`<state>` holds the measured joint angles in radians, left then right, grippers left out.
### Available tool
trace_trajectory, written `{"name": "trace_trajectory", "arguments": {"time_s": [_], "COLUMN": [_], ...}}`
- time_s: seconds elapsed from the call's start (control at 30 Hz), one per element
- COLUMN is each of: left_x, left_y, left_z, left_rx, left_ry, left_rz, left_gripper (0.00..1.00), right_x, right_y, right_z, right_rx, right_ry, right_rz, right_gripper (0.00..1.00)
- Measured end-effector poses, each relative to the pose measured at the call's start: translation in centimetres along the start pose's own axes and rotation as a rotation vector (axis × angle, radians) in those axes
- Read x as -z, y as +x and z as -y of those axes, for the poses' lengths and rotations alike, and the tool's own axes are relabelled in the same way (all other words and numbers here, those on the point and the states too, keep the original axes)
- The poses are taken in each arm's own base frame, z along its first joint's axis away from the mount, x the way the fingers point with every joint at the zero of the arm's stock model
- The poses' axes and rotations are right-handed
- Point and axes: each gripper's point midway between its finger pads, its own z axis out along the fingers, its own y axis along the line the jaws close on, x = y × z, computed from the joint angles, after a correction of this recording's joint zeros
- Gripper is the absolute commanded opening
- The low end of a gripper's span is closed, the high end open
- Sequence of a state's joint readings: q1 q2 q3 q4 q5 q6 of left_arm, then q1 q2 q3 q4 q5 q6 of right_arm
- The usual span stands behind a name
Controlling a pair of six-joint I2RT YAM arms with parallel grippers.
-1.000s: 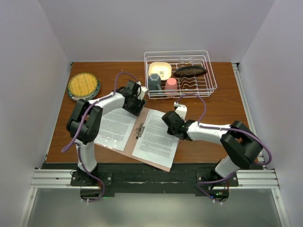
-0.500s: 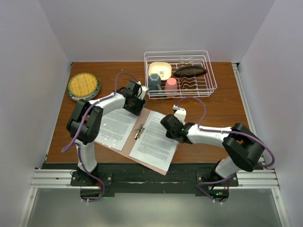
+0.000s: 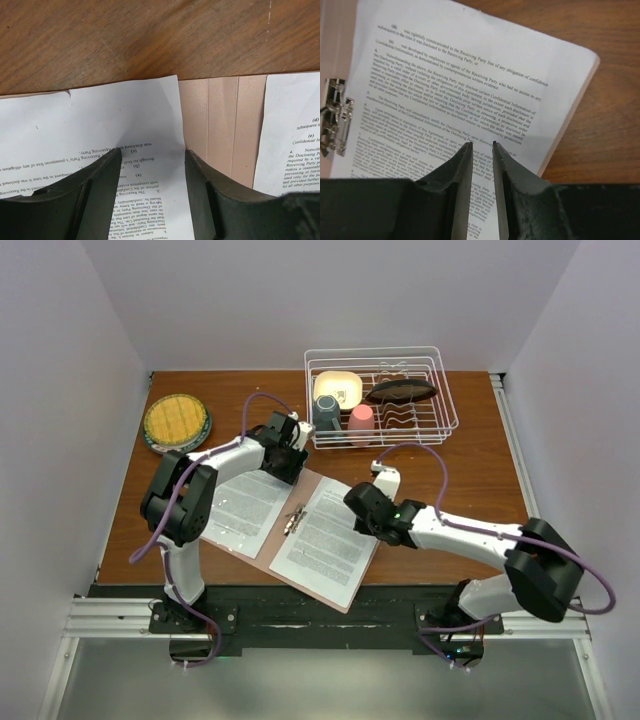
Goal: Put the files into the folder
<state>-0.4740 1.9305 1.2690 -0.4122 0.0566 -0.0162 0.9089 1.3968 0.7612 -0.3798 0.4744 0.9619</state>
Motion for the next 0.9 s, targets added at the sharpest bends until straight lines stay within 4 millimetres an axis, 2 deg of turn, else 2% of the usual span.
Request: {"name": "trace_trajectory", "arguments": {"time_s": [0.13, 0.3, 0.43, 0.57, 0.63, 0.7, 0.83, 0.9], "left_x": [0.0, 0.0, 0.5, 1.5, 2.0, 2.5, 3.8, 4.5], "left_y": [0.0, 0.0, 0.3, 1.0, 1.2, 1.1, 0.4, -0.2], "left_z": [0.0, 0.0, 0.7, 2.3, 3.0, 3.7, 5.2, 5.9], "left_rx": [0.0, 0.0, 0.0, -0.01, -0.031, -0.056, -0.123, -0.148], "left_ry": [0.0, 0.002, 0.038, 0.136, 0.182, 0.229, 0.323, 0.368], "left_rz": [0.003, 0.002, -0.03, -0.081, -0.089, -0.081, -0.029, 0.001], "left_gripper": [0.58, 0.59, 0.73, 0.87, 0.89, 0.91, 1.0, 1.0], "right_x": [1.4, 0.6, 0.9, 2.5, 2.7, 2.2, 0.4, -0.3], "right_y": [-1.3, 0.4, 1.1, -0.2, -0.6, -0.4, 1.4, 2.3], "right_z": [0.2, 1.9, 3.6, 5.2, 5.9, 7.2, 9.8, 10.5], "right_rx": [-0.029, -0.008, -0.013, -0.091, -0.132, -0.17, -0.188, -0.186], "right_ry": [-0.019, 0.031, 0.056, 0.044, 0.045, 0.073, 0.173, 0.211], "right_rz": [0.042, 0.008, -0.006, 0.028, 0.035, 0.021, -0.058, -0.102], "right_gripper": [0.29, 0.3, 0.31, 0.31, 0.31, 0.31, 0.3, 0.3]}}
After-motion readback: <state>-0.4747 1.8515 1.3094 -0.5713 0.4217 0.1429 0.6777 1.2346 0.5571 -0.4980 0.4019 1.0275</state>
